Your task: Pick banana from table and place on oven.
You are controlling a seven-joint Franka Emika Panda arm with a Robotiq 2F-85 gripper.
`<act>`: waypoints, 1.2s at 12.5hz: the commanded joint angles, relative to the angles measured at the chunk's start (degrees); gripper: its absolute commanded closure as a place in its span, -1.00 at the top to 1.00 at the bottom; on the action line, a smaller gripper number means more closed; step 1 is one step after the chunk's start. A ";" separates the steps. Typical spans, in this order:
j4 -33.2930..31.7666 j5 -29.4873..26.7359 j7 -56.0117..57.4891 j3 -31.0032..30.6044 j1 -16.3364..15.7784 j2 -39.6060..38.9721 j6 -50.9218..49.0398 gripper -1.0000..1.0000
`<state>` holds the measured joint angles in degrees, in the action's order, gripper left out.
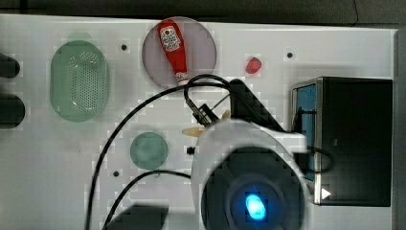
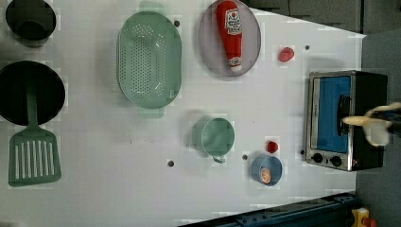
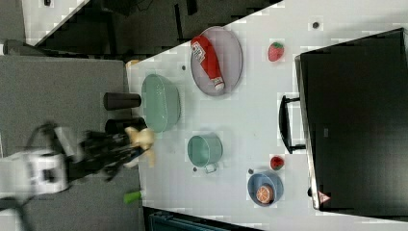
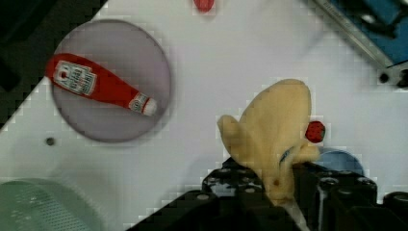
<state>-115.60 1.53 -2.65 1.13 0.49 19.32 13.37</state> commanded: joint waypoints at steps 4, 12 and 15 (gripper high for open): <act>5.47 1.07 5.91 7.15 1.73 -9.35 -3.21 -0.47; 7.46 1.13 44.26 29.84 3.33 -21.73 10.24 -0.47; 7.60 0.94 50.78 33.83 3.42 -25.63 12.83 -0.38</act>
<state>-110.51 2.96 41.38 37.77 5.42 -7.97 22.98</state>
